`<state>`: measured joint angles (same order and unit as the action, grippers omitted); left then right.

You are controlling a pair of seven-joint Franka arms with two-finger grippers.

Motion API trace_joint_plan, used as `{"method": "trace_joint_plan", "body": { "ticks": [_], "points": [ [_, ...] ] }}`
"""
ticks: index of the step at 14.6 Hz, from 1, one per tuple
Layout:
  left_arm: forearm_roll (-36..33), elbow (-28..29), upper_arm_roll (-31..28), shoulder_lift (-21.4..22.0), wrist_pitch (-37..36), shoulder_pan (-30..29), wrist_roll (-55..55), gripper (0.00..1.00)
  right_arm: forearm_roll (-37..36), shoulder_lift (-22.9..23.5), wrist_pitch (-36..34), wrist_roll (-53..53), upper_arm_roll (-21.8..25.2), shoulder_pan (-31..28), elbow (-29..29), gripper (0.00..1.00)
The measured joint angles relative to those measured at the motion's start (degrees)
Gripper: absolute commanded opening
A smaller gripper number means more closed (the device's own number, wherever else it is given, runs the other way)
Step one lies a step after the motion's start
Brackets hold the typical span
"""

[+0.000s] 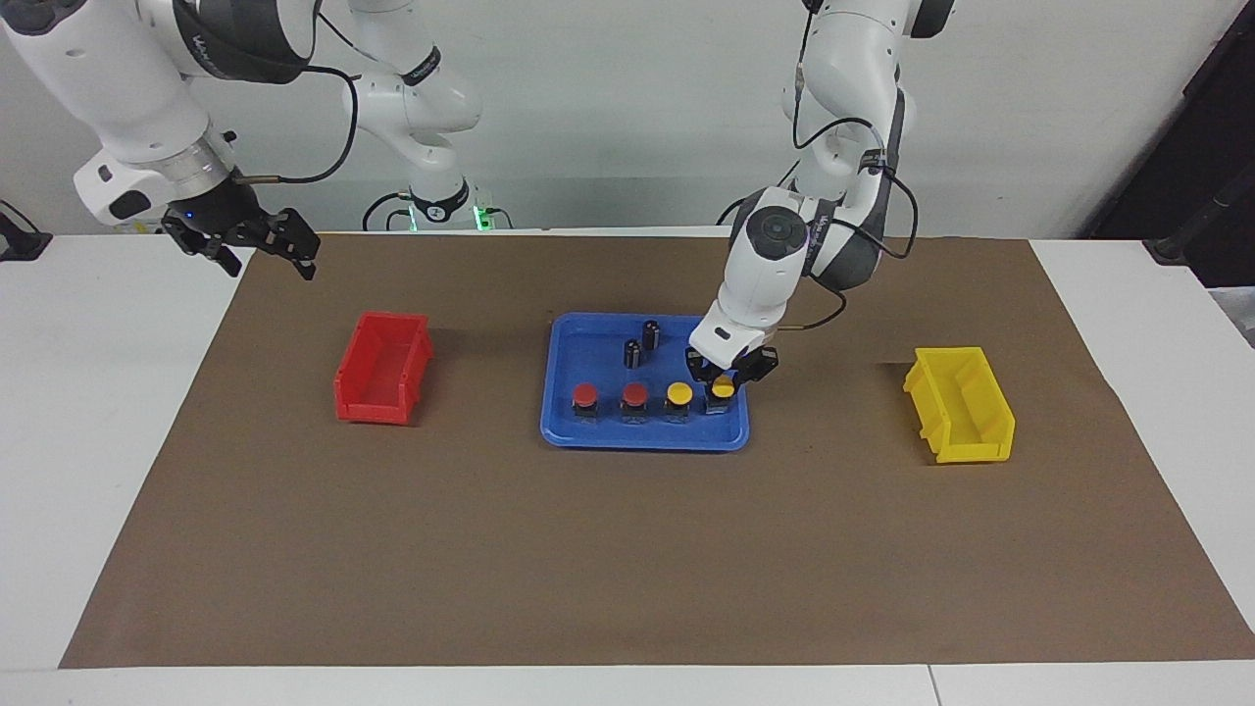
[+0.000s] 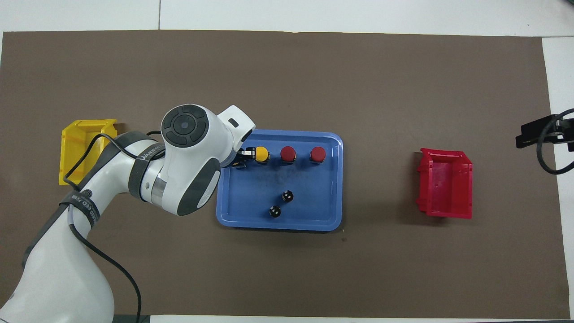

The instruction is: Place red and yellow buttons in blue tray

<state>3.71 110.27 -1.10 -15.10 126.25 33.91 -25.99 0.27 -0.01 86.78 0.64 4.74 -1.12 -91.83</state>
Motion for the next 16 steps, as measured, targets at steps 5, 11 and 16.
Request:
{"method": "trace_joint_plan", "body": {
  "ticks": [5,11,16],
  "points": [
    [0.0,-1.48,-0.5,0.06,-1.55,-0.03,0.01,1.0,0.0,-0.01,0.0,0.0,0.0,0.0,-0.04,1.0],
    [-0.11,-13.48,-2.67,5.51,-21.48,-3.31,0.08,1.0,0.0,-0.05,0.0,0.01,0.0,0.0,-0.05,1.0],
    [-2.32,-14.82,-3.45,10.88,-29.97,-12.14,8.98,1.0,0.0,-0.05,0.0,0.01,0.02,-0.01,-0.06,1.0]
  ]
}}
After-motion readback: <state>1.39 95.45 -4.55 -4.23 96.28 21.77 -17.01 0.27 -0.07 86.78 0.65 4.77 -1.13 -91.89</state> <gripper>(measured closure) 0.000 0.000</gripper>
